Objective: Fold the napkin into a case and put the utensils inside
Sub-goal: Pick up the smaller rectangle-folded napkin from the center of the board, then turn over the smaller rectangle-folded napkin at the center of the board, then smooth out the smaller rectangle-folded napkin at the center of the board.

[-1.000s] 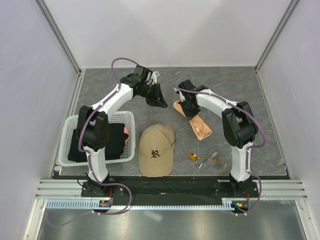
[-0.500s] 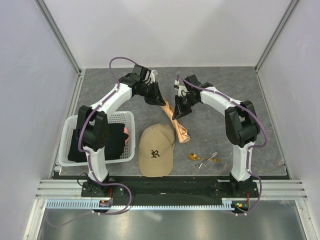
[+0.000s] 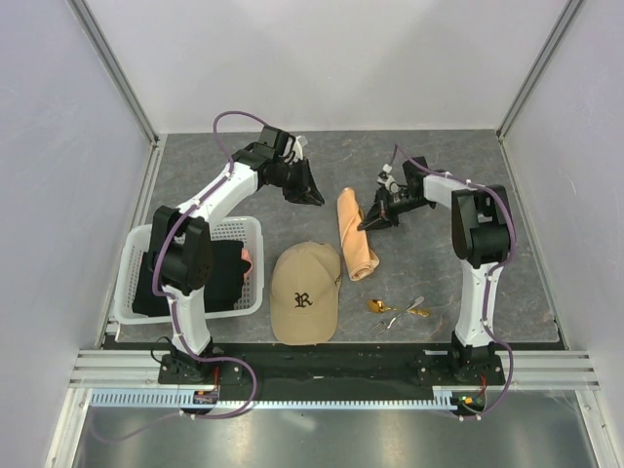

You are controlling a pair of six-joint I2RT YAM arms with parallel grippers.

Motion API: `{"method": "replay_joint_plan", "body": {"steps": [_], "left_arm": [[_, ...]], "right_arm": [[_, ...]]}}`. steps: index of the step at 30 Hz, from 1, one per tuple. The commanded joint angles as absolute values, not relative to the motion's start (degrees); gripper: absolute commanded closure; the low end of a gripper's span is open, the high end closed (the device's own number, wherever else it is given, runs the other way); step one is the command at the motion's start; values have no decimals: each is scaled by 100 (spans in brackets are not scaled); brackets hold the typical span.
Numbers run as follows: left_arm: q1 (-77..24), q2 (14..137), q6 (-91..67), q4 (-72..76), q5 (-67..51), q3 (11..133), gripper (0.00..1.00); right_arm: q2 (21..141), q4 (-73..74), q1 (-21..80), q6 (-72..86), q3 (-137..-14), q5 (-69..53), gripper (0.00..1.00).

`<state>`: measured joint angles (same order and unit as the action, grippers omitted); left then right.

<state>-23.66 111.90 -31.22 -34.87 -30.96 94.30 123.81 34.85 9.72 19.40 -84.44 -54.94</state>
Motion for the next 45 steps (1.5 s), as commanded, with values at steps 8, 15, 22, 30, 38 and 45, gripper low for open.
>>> {"method": "replay_joint_plan", "body": {"steps": [8,15,22,30,38,45], "left_arm": [[-2698,11232,-3313,-3077,-3164,9492,82],[-2839,11794,-3550,-2050,-3682,9799,81],[-2900,12699,-4762,-301,-4192,9984,85],[-3094,13306,-5641,703,-4175,10028,89],[-3164,13930,-6222,721,-3736,10309,92],[-3182,14677,-6706,642,-3805,11038,94]], "right_arm": [[12543,4832,27,712,-9482,-4646,38],[11269,5740,614,1247,-9442,-2505,28],[9819,3652,1766,2810,-7271,-3171,68],[9694,3253,1775,2549,-6470,-3375,88],[9782,2928,1740,2224,-5776,-3130,91],[10011,2505,1714,2241,-5370,-3015,90]]}}
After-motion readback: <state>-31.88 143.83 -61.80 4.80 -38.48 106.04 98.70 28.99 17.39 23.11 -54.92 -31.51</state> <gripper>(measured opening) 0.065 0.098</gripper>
